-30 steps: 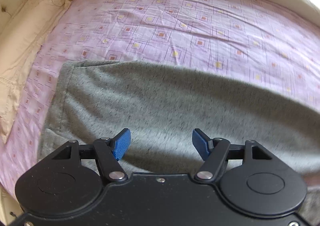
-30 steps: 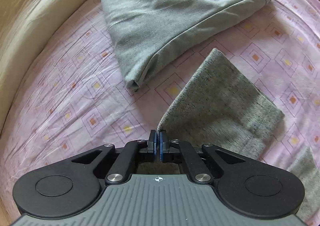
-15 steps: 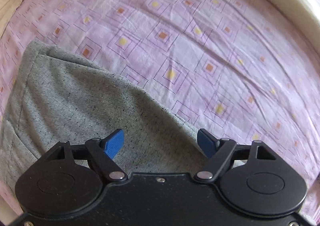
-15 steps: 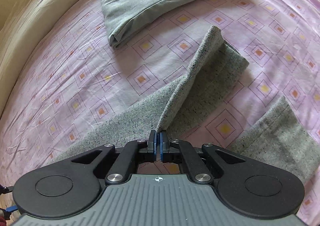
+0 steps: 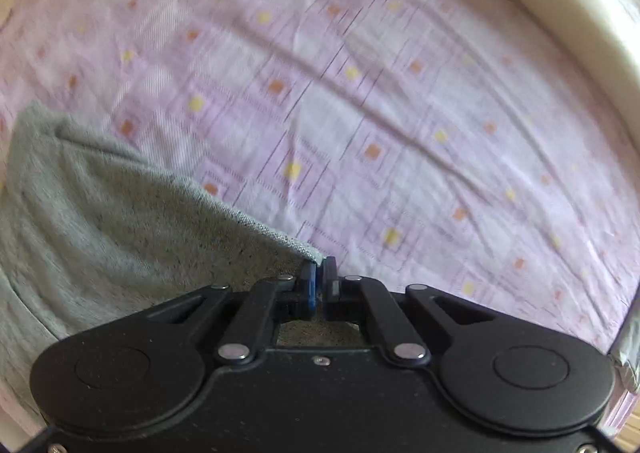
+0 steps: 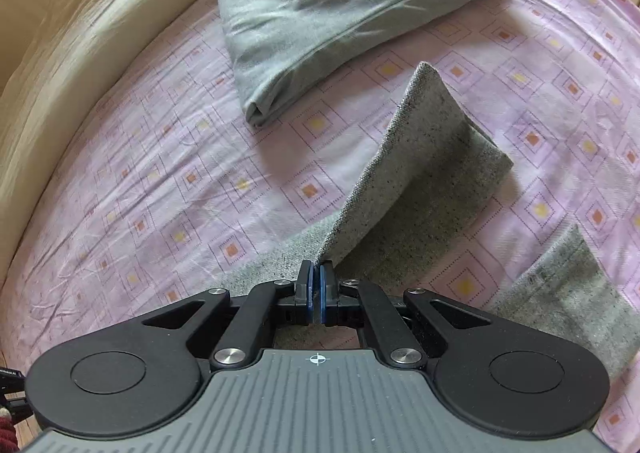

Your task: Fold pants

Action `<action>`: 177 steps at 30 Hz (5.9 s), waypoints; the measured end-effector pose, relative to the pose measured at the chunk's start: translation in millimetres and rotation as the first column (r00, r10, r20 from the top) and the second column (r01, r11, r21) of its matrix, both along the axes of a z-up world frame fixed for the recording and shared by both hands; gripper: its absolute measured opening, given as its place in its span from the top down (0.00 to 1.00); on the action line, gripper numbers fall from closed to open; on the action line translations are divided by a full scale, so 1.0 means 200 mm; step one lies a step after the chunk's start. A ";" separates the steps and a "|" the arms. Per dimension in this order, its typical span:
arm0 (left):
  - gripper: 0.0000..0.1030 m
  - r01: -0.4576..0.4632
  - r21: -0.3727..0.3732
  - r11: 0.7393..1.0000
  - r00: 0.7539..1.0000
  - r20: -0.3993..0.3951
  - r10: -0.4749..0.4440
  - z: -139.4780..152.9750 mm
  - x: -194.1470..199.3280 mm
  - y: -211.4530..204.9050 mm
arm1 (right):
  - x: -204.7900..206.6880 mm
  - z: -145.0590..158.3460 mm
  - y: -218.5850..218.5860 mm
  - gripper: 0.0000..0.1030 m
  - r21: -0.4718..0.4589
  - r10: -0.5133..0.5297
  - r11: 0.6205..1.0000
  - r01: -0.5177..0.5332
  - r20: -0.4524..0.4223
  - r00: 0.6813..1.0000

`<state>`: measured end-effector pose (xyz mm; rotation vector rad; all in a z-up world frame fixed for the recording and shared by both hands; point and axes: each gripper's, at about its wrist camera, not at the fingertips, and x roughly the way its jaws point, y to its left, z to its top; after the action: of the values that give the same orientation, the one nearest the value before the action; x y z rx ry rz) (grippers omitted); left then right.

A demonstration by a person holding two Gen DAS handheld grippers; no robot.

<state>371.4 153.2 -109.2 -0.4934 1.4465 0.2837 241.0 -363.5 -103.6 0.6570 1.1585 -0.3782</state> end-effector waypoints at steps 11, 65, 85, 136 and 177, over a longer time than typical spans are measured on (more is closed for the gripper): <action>0.97 0.093 0.113 0.989 0.937 0.328 -0.125 0.63 -0.56 0.02 | -0.22 0.49 -0.02 0.97 -0.009 0.086 0.996 -0.088 0.289 0.953; 0.97 0.097 0.184 0.978 0.935 0.321 -0.153 0.62 -1.23 -0.10 | -0.80 0.50 -0.43 0.96 -0.155 0.065 0.988 -0.022 0.279 0.958; 0.93 0.184 0.230 0.956 0.981 0.016 -0.193 0.13 -1.44 -0.27 | -1.05 0.01 -0.62 0.77 -0.068 -0.054 0.996 0.059 0.074 0.996; 0.50 -0.053 0.311 0.949 0.997 0.065 0.035 0.25 -1.55 -0.06 | -1.01 0.04 -0.62 0.93 -0.233 0.248 0.941 -0.244 -0.014 0.969; 0.82 0.066 0.150 0.986 0.992 0.100 -0.082 0.17 -1.32 0.95 | -0.99 0.14 2.02 0.70 -0.134 0.872 0.488 -0.862 0.101 0.479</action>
<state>108.3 342.3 -75.9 -0.3293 1.3270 0.2980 43.0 39.6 -75.0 -0.0443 1.1716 0.5253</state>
